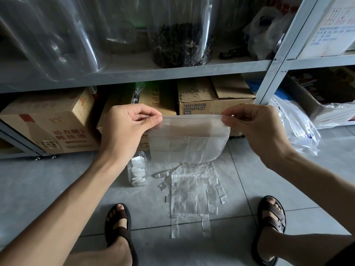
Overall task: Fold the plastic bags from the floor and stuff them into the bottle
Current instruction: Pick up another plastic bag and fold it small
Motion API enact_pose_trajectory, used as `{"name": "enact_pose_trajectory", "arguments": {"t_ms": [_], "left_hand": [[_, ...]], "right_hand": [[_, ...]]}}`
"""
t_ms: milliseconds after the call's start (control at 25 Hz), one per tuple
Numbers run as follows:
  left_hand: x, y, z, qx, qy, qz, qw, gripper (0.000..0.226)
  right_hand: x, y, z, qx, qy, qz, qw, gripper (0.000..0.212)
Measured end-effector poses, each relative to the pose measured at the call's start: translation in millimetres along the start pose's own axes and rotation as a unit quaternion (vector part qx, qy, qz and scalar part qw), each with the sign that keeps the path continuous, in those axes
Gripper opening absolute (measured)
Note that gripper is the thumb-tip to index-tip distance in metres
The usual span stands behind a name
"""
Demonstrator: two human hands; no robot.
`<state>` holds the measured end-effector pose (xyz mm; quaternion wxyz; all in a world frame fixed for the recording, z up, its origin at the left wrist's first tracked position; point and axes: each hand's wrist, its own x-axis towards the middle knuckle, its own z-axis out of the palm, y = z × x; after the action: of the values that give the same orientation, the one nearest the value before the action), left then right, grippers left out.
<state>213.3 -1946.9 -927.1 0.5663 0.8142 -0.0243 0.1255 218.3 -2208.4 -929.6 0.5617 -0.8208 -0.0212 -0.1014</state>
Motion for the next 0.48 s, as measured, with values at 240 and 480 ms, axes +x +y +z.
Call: {"name": "enact_pose_trajectory", "arguments": {"t_ms": [240, 480], "left_hand": [[2.1, -3.4, -2.7, 0.051, 0.048, 0.013, 0.997, 0.008], [0.5, 6.8, 6.5, -0.031, 0.01, -0.008, 0.999, 0.01]], "right_hand": [[1.5, 1.8, 0.2, 0.009, -0.031, 0.003, 0.999, 0.019], [0.5, 5.9, 5.1, 0.148, -0.096, 0.074, 0.981, 0.019]]}}
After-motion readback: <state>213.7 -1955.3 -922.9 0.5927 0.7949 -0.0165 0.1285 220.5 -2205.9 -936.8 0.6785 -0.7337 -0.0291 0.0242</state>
